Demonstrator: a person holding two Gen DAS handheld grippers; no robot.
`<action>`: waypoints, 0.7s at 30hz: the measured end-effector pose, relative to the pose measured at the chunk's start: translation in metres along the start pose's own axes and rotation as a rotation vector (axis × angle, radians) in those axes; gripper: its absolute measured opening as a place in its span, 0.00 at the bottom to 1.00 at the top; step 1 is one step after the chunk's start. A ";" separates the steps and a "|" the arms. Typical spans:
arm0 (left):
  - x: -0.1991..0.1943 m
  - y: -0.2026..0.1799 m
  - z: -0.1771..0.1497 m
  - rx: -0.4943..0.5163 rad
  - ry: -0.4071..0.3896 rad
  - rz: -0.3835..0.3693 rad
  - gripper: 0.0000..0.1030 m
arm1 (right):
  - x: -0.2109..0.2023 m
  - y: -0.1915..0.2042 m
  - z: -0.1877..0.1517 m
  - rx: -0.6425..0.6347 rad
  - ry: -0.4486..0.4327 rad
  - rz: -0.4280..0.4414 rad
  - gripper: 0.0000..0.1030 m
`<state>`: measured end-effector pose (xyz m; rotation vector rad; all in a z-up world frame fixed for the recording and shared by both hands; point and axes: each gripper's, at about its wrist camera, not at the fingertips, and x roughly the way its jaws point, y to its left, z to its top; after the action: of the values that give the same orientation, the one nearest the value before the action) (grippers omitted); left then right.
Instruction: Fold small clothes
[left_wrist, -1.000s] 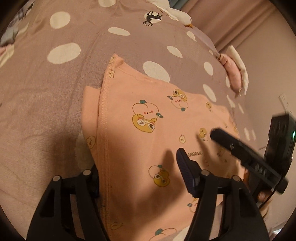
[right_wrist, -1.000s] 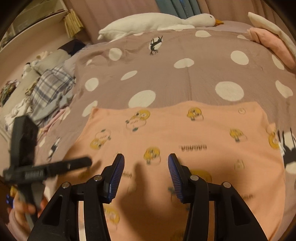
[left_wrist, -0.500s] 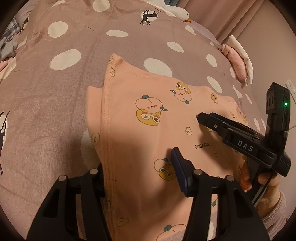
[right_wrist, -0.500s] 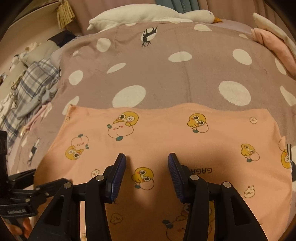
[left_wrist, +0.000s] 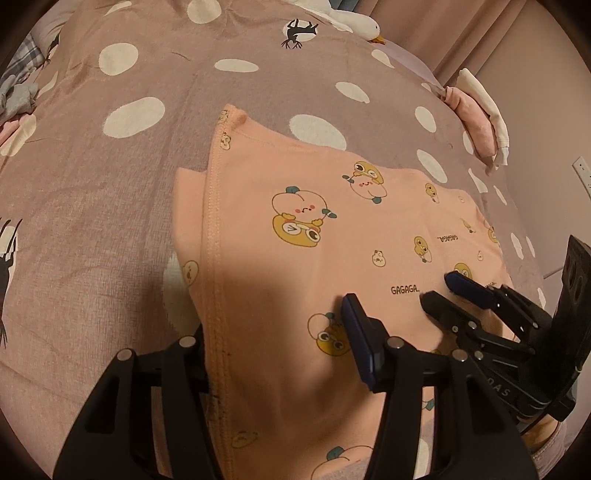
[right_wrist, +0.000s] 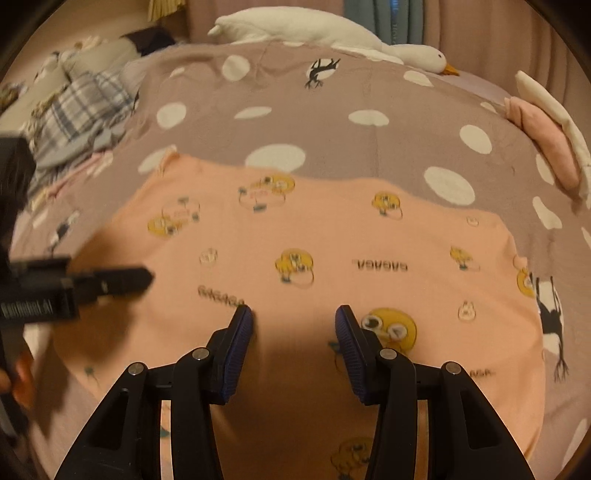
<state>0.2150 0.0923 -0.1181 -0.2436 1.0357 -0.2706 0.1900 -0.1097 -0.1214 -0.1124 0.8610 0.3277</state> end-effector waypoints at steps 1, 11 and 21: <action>0.000 0.000 0.000 0.000 0.000 0.001 0.53 | 0.000 -0.001 0.000 0.010 0.000 0.006 0.47; 0.001 -0.001 0.000 0.001 -0.001 0.014 0.53 | -0.032 0.015 -0.018 -0.021 -0.047 0.043 0.47; -0.012 0.014 0.004 -0.113 -0.004 -0.059 0.20 | -0.024 0.008 -0.027 0.035 -0.019 0.097 0.47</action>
<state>0.2141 0.1096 -0.1113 -0.3772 1.0418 -0.2654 0.1529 -0.1138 -0.1202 -0.0351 0.8546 0.4034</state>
